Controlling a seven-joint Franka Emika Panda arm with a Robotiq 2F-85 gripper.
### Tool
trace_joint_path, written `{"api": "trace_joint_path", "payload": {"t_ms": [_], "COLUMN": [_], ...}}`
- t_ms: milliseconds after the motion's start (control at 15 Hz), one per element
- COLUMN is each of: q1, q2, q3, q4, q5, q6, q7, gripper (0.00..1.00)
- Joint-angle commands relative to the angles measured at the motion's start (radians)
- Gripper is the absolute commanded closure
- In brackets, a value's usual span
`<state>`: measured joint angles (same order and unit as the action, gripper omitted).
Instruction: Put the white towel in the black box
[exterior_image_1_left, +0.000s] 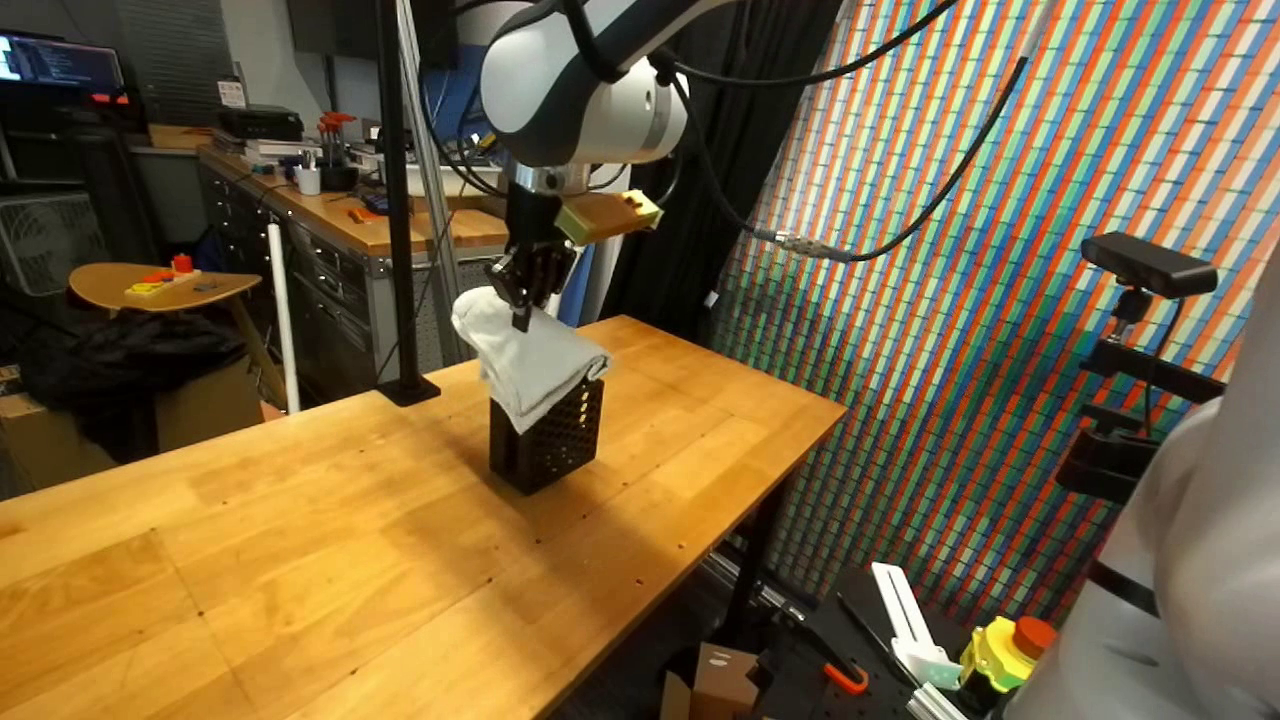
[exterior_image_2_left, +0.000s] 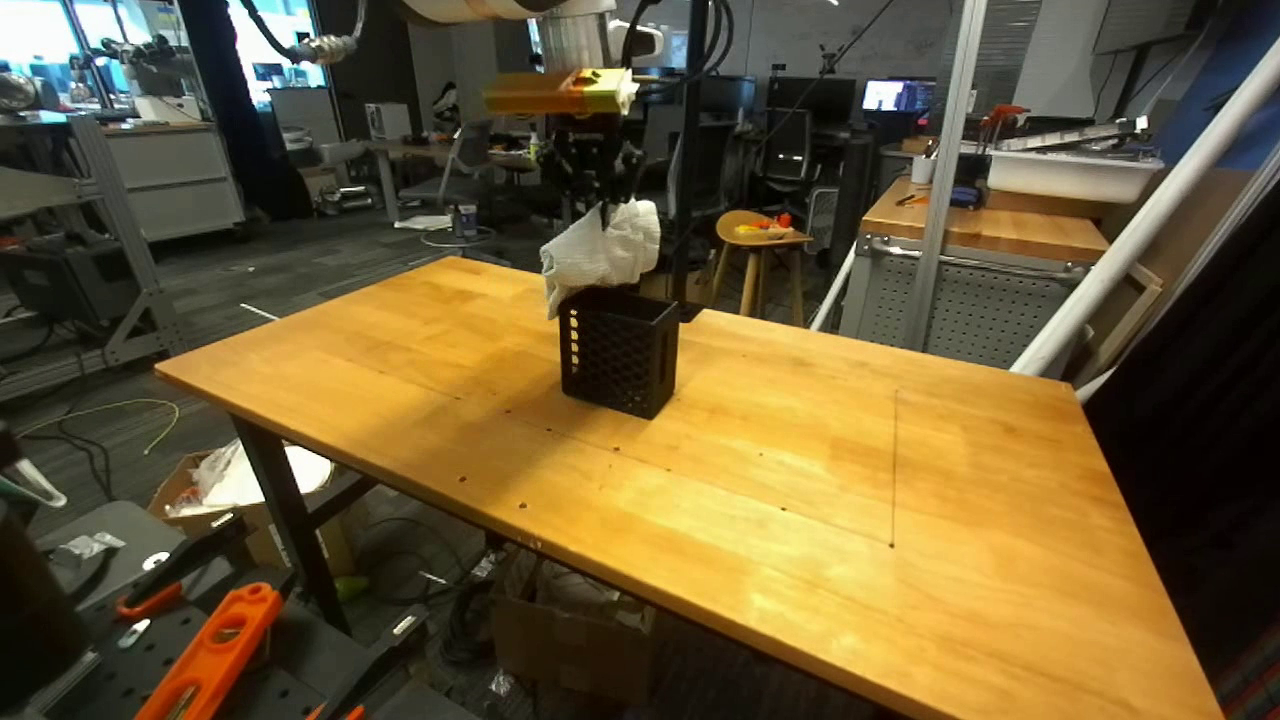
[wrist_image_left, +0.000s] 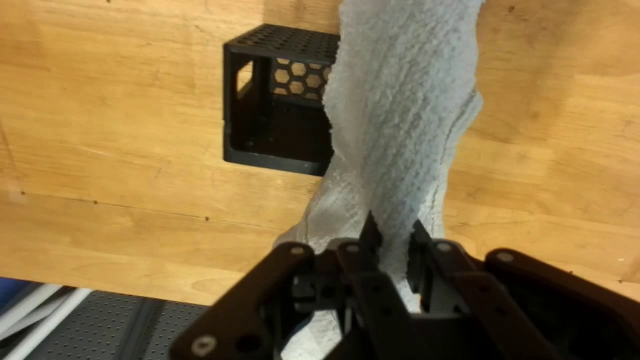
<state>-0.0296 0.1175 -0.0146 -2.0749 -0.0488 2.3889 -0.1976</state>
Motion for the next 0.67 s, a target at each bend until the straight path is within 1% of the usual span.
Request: {"api": "trace_joint_path", "payload": {"t_ms": [0,333,600], "q1": [-0.016,-0.025,-0.026], "q2": [-0.047,-0.028,0.005], "q3": [-0.025,-0.034,-0.030], "q4": [-0.034,-0.038,-0.036], "q5": [-0.051,-0.070,-0.051], "q6": [-0.006,0.008,0.020], "q7": [0.019,0.010,-0.004], "gripper": [0.90,0.90,0.90]}}
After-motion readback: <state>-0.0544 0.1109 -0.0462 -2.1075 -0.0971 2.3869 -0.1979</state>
